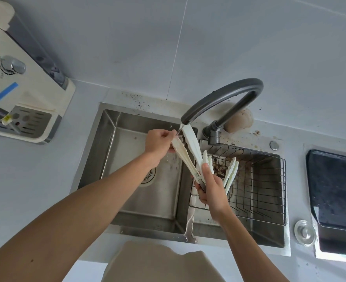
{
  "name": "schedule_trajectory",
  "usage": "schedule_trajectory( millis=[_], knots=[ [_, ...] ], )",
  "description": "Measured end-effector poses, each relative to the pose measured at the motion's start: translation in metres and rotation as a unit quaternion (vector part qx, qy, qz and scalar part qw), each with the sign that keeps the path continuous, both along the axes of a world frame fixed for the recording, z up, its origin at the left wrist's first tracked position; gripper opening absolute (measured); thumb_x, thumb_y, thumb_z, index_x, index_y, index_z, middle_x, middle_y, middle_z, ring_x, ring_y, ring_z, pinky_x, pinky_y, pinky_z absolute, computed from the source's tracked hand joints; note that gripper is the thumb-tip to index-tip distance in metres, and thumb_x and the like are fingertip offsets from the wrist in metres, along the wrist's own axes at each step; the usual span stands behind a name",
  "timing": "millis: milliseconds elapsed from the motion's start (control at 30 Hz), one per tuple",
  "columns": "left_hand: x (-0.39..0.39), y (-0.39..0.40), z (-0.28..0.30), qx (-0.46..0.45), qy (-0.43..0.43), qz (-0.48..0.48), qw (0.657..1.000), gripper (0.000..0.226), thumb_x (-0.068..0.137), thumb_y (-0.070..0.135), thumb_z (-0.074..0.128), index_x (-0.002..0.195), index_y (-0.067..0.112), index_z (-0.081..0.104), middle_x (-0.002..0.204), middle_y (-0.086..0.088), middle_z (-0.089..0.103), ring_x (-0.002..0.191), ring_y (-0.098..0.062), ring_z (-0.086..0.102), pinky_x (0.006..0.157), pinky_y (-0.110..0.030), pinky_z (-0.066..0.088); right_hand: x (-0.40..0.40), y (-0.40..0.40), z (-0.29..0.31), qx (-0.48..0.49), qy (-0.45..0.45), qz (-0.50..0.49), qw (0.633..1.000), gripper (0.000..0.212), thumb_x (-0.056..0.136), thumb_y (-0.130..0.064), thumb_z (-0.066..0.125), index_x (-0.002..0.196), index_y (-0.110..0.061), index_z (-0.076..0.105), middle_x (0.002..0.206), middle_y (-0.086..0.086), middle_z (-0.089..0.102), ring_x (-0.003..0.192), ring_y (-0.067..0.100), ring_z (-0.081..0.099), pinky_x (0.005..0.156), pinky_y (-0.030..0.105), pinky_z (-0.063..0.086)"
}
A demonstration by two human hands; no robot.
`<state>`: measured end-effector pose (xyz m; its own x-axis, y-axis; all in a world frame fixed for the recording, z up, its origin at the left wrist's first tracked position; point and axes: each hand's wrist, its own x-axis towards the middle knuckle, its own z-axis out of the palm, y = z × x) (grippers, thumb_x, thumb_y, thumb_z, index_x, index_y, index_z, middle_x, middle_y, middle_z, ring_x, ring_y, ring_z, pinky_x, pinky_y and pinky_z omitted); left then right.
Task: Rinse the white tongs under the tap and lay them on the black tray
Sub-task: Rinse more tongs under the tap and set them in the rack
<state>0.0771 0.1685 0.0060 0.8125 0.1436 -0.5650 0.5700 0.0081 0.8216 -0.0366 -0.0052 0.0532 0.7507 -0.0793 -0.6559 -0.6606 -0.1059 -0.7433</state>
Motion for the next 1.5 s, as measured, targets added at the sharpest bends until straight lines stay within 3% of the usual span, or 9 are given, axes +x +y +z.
schedule_trajectory(
  millis=[200,333,500,633,867,1067,1233,1333,1500],
  knots=[
    [0.001,0.005,0.004,-0.097,0.052,0.018,0.994,0.038,0.108,0.029,0.052,0.1,0.0,0.075,0.09,-0.017,0.08,0.08,-0.027,0.08,0.067,-0.034,0.066,-0.001,-0.003,-0.003,0.018,0.0,-0.023,1.0,0.071,0.092,-0.076,0.043,0.088,-0.008,0.061,0.071,0.009,0.049,0.046,0.01,0.029,0.044,0.024,0.022],
    [-0.002,0.004,0.0,-0.075,0.025,-0.021,0.997,0.024,0.104,0.017,0.059,0.106,-0.002,0.073,0.1,-0.018,0.078,0.094,-0.031,0.078,0.079,-0.039,0.066,0.001,-0.006,-0.003,0.025,-0.007,-0.023,0.999,0.07,0.089,-0.075,0.048,0.088,-0.007,0.063,0.07,0.007,0.048,0.046,0.01,0.029,0.043,0.022,0.023],
    [-0.002,0.002,0.001,-0.037,0.004,-0.015,0.999,0.022,0.104,0.015,0.059,0.1,-0.002,0.072,0.099,-0.018,0.076,0.081,-0.023,0.076,0.064,-0.027,0.065,-0.001,-0.004,0.0,0.014,-0.046,0.016,0.999,0.057,0.092,-0.067,0.051,0.076,-0.013,0.059,0.062,0.0,0.04,0.046,0.008,0.028,0.044,0.021,0.025],
    [-0.001,-0.002,-0.001,-0.004,-0.003,0.01,1.0,0.032,0.104,0.022,0.061,0.096,-0.008,0.071,0.098,-0.022,0.075,0.089,-0.032,0.077,0.063,-0.032,0.066,-0.005,-0.001,-0.003,-0.019,-0.073,0.029,0.997,0.056,0.096,-0.065,0.047,0.081,-0.013,0.063,0.069,0.005,0.041,0.054,0.01,0.033,0.049,0.02,0.029],
    [-0.004,-0.002,0.001,-0.031,-0.037,-0.055,0.997,0.015,0.102,0.0,0.058,0.103,-0.004,0.072,0.107,-0.021,0.075,0.099,-0.033,0.076,0.068,-0.026,0.064,-0.009,-0.009,-0.013,-0.07,-0.084,0.009,0.994,0.057,0.098,-0.066,0.049,0.073,-0.017,0.061,0.067,0.0,0.043,0.054,0.005,0.038,0.051,0.015,0.035],
    [-0.004,0.0,0.011,-0.103,-0.005,-0.055,0.993,0.021,0.089,-0.012,0.067,0.096,0.007,0.072,0.11,-0.017,0.075,0.103,-0.028,0.074,0.09,-0.044,0.063,-0.008,-0.012,-0.012,0.024,-0.017,-0.047,0.998,0.064,0.093,-0.067,0.056,0.085,-0.004,0.061,0.06,0.0,0.045,0.046,0.006,0.028,0.045,0.019,0.024],
    [-0.003,0.001,0.013,-0.084,-0.014,-0.031,0.996,0.007,0.094,0.007,0.073,0.088,0.005,0.076,0.099,-0.018,0.078,0.094,-0.032,0.077,0.076,-0.038,0.066,-0.01,-0.013,-0.011,0.058,-0.01,-0.042,0.997,0.066,0.093,-0.065,0.052,0.095,0.0,0.06,0.053,-0.007,0.047,0.043,0.007,0.024,0.046,0.023,0.02],
    [-0.004,-0.001,0.012,-0.06,-0.009,0.002,0.998,0.024,0.099,0.023,0.069,0.093,0.001,0.077,0.091,-0.017,0.079,0.084,-0.031,0.079,0.066,-0.032,0.065,-0.01,-0.01,-0.009,0.052,-0.018,-0.033,0.998,0.071,0.093,-0.069,0.048,0.091,0.0,0.064,0.06,-0.001,0.053,0.043,0.007,0.028,0.045,0.023,0.022],
    [-0.013,-0.003,0.013,-0.103,-0.008,-0.011,0.995,0.017,0.099,0.012,0.067,0.106,-0.001,0.076,0.099,-0.018,0.08,0.092,-0.03,0.079,0.078,-0.041,0.066,-0.005,-0.005,-0.008,0.017,-0.029,-0.025,0.999,0.081,0.102,-0.066,0.037,0.084,0.007,0.066,0.046,-0.008,0.038,0.043,0.011,0.024,0.048,0.029,0.019]
  ],
)
